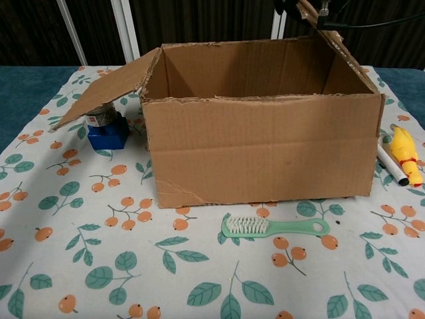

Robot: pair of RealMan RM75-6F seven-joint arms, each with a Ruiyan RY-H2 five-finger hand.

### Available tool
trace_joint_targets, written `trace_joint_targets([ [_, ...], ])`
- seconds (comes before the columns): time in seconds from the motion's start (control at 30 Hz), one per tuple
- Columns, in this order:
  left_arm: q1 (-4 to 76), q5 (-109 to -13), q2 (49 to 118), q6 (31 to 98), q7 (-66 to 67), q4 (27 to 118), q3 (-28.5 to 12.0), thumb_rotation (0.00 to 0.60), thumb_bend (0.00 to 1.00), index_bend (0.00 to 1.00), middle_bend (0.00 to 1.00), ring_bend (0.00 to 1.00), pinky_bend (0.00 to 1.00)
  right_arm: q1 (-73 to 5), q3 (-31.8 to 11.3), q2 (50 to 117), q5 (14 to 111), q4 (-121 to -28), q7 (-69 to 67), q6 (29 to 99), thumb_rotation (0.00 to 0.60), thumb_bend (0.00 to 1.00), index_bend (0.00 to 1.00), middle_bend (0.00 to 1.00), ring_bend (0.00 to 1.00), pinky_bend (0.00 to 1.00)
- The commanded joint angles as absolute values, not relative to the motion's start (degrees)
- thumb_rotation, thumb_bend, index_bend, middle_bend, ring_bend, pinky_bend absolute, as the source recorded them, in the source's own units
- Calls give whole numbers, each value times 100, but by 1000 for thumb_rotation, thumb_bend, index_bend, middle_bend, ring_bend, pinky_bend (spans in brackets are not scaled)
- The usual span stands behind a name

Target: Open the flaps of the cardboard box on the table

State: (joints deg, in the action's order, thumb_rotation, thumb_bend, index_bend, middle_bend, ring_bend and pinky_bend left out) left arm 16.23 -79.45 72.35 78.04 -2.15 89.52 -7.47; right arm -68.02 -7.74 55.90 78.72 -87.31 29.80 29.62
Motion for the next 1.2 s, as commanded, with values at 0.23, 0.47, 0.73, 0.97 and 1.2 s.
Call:
trace_joint_targets([
  [0.23, 1614, -7983, 7247, 7826, -238, 8957, -744, 600, 258, 0, 9, 0, 100, -6803, -670, 5296, 7677, -8832, 3488, 2898, 600, 1000, 558, 245, 188, 238],
  [0.47, 1614, -7972, 7241, 7805, -236, 8959, -747, 600, 258, 0, 10, 0, 100, -6809, -618, 5124, 7502, -8890, 3765, 2885, 600, 1000, 547, 242, 186, 238],
  [0.73, 1613, -7968, 7238, 7800, -237, 8968, -754, 600, 259, 0, 10, 0, 100, -6811, -602, 4973, 7430, -8952, 3903, 2930, 600, 1000, 522, 239, 185, 238],
  [0.97, 1608, -7979, 7230, 7803, -246, 8977, -753, 600, 258, 0, 10, 0, 100, -6879, -558, 4860, 7366, -8973, 4049, 2807, 600, 1000, 462, 230, 183, 238],
  [1.2, 1606, -7975, 7227, 7796, -245, 8981, -755, 600, 258, 1, 10, 0, 100, -6930, -522, 4793, 7369, -8961, 4129, 2739, 600, 1000, 422, 229, 183, 238],
])
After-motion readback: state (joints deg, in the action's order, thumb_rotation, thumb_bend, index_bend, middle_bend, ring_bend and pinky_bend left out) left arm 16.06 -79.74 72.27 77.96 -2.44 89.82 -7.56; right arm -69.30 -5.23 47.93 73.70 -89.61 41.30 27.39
